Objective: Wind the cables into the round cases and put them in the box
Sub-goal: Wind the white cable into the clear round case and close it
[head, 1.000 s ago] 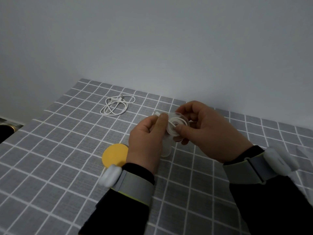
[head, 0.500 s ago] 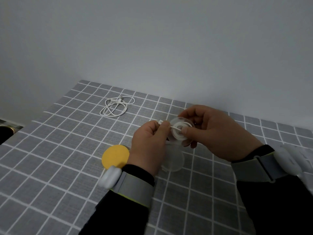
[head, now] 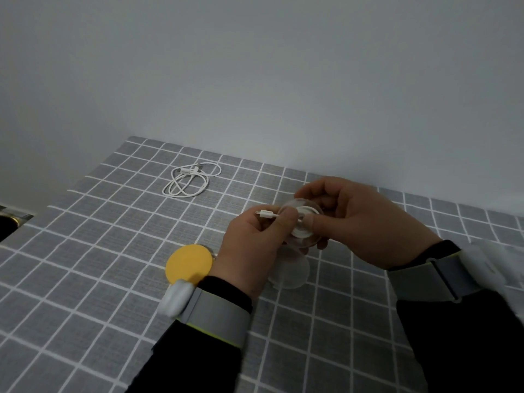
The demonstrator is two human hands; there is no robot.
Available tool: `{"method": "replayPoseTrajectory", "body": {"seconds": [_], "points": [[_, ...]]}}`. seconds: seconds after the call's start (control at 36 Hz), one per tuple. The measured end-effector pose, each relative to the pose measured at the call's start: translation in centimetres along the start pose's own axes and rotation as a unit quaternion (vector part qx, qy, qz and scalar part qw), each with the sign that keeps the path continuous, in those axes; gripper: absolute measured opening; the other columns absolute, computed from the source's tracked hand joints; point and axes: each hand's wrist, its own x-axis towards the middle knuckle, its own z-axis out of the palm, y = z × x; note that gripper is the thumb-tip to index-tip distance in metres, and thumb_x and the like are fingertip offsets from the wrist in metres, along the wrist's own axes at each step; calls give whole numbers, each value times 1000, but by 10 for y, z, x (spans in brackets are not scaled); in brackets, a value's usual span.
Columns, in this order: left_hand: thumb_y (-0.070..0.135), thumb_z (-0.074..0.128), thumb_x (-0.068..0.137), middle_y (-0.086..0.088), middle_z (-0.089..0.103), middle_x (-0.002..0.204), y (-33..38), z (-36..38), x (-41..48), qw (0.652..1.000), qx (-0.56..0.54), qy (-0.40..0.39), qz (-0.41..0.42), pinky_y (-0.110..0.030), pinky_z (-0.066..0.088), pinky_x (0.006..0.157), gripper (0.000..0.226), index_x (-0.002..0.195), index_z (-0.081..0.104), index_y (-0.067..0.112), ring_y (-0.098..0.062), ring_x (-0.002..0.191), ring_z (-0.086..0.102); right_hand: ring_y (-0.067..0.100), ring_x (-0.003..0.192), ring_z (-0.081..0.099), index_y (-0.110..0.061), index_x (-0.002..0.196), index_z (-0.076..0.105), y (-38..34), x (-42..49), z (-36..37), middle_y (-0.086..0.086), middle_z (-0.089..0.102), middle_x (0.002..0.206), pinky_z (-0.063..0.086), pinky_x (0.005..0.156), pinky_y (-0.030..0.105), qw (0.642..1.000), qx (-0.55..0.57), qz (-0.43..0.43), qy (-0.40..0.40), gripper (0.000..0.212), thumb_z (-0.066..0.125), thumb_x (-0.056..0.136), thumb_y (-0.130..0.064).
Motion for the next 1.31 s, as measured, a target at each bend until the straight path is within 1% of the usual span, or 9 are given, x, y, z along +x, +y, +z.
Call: {"method": "replayPoseTrajectory", "body": {"seconds": [0.19,0.39,0.56,0.72,0.86,0.97,1.06,1.17,1.31], "points": [[31,70,81,-22,74,84,-7,-4,5,1000,6,27,15,-45,59,72,31,92,72,2,-36,77,72,30,74,74,-9,115,64,1,1,1,9,77,91,62,74,41,999,8,22,21,26,70,90,-11],[25,71,86,-28,72,88,-5,-4,3,999,-46,16,3,-41,58,72,27,96,73,0,-35,78,70,27,68,73,-7,111,66,1,1,2,13,76,90,59,67,32,999,30,16,27,21,67,90,-5],[27,72,85,-24,72,84,-6,-4,4,998,-54,14,-10,-40,55,70,18,88,76,9,-33,73,68,33,71,73,-6,112,65,2,2,4,16,75,90,62,71,41,999,33,13,29,22,68,90,-4],[19,67,92,-24,74,88,-6,-3,5,998,-32,47,-14,-40,58,72,18,94,73,2,-34,78,71,16,76,73,-30,125,57,4,6,7,-2,72,90,60,81,45,992,-112,18,45,37,69,90,-25],[16,63,95,-23,74,86,-5,-7,8,993,-50,99,-28,-41,58,73,18,90,74,3,-32,77,71,0,124,50,-52,137,39,-8,1,10,-18,49,137,50,98,30,978,-192,-59,50,66,73,81,-41],[17,57,97,-20,72,85,2,-6,8,985,-119,116,-55,-36,57,68,24,97,72,-1,-29,71,68,8,151,14,-64,142,19,-15,-3,12,-17,13,162,26,120,39,954,-293,-34,-46,95,81,73,-46],[17,55,99,-18,71,79,7,-6,8,978,-153,130,-63,-30,56,56,24,101,70,-2,-24,62,66,16,153,2,-68,141,6,-15,-3,18,-18,-11,164,21,122,44,932,-354,8,-77,102,78,77,-33],[17,55,99,-18,72,81,10,-6,8,974,-161,140,-69,-29,57,54,25,104,70,-2,-23,63,68,24,153,1,-70,139,-9,-14,-2,22,-18,-25,160,23,121,48,913,-400,31,-77,112,71,78,-21],[18,56,99,-23,72,89,9,-8,7,978,-146,130,-73,-35,59,63,24,103,70,-1,-28,74,69,24,152,-8,-69,141,-1,-9,0,31,-15,-30,158,18,121,49,909,-415,-12,-24,105,79,74,-52]]}}
